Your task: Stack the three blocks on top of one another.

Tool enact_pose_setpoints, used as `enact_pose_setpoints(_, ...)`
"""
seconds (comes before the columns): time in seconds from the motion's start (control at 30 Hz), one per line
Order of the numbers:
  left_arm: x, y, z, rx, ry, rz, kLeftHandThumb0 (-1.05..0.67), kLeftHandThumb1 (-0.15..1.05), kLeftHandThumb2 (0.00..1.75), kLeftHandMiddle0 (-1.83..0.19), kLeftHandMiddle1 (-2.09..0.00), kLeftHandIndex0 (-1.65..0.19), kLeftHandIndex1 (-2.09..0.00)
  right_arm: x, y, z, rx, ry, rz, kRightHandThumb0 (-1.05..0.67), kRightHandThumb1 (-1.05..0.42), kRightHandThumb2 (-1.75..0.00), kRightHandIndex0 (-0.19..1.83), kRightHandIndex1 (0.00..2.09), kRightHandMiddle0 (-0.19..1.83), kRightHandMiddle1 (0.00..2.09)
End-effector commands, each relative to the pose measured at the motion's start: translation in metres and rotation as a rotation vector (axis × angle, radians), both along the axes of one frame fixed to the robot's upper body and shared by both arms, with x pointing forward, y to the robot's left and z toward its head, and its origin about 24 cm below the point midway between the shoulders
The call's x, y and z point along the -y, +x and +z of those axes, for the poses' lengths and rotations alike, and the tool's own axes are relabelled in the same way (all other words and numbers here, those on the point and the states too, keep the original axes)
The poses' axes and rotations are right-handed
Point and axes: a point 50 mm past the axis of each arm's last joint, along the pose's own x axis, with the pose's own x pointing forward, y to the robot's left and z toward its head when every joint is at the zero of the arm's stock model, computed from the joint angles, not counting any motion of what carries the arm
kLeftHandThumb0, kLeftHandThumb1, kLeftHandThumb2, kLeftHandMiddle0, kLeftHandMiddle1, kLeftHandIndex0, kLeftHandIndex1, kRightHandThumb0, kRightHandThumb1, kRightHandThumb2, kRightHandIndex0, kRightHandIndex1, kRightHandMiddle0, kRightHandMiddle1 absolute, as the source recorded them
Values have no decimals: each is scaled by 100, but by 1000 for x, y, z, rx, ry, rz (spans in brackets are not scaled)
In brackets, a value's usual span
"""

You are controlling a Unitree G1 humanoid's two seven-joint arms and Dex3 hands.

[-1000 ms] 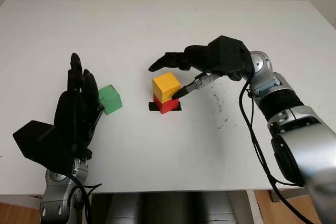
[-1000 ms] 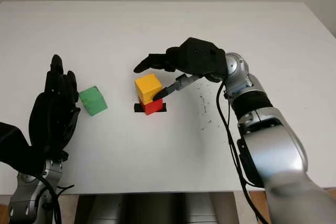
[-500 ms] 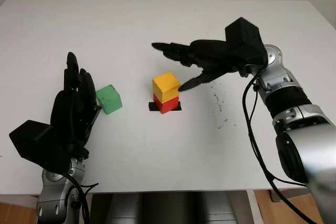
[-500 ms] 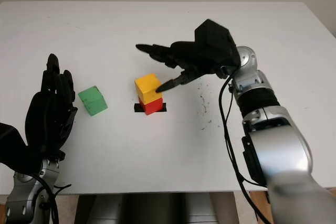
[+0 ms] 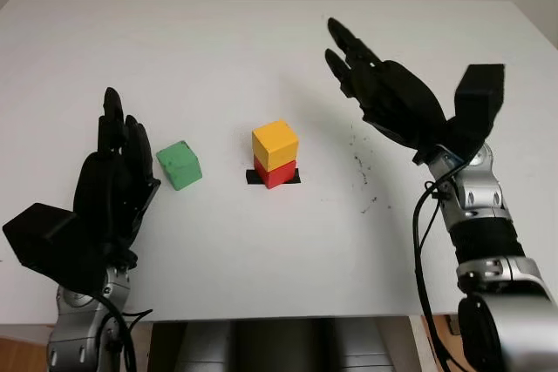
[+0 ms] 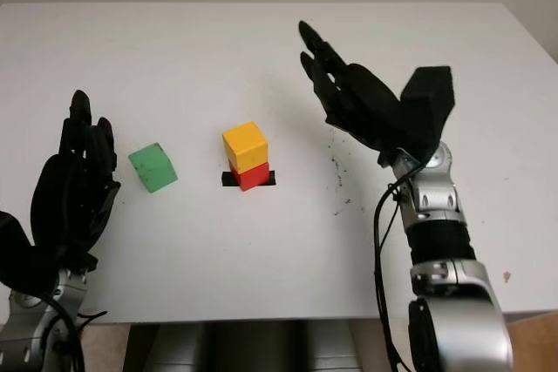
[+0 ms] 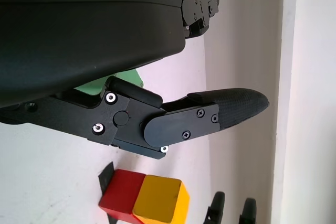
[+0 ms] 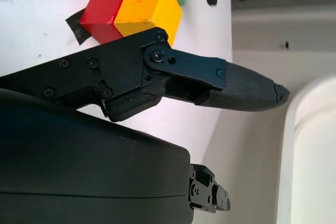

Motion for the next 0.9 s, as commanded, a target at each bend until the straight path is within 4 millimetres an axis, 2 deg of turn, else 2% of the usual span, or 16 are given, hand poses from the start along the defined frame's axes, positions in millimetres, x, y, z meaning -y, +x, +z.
enact_pose_setpoints(0.0,-3,-1,10,28,50,32,-72,105,54,14,-4,14,-3,5,-5,-5,-10,30,-44,-80,-105,-76,-19,0,-19,0)
enact_pose_setpoints(0.03,-4,-1,12,38,89,56,-72,105,52,12,-5,13,-4,6,-6,-7,-13,36,-60,-79,-105,-76,-19,0,-19,0)
enact_pose_setpoints(0.2,-2,-2,29,-22,477,289,-69,105,36,-23,-11,-12,-13,9,-8,-7,-29,32,-101,-79,-105,-75,-19,0,-19,0)
enact_pose_setpoints(0.3,-2,-2,38,-55,697,364,-75,105,23,-22,-7,-20,-15,12,-9,-5,-30,17,-110,-77,-105,-75,-19,0,-19,0)
enact_pose_setpoints(0.5,-3,6,55,-114,924,350,-81,105,9,-15,-4,-24,-12,8,-7,1,-18,6,-110,-76,-105,-78,-19,0,-19,0)
enact_pose_setpoints(0.87,5,23,67,-209,1196,225,-87,105,11,-3,-3,-26,-9,2,-5,7,4,12,-102,-75,-105,-79,-19,0,-19,0)
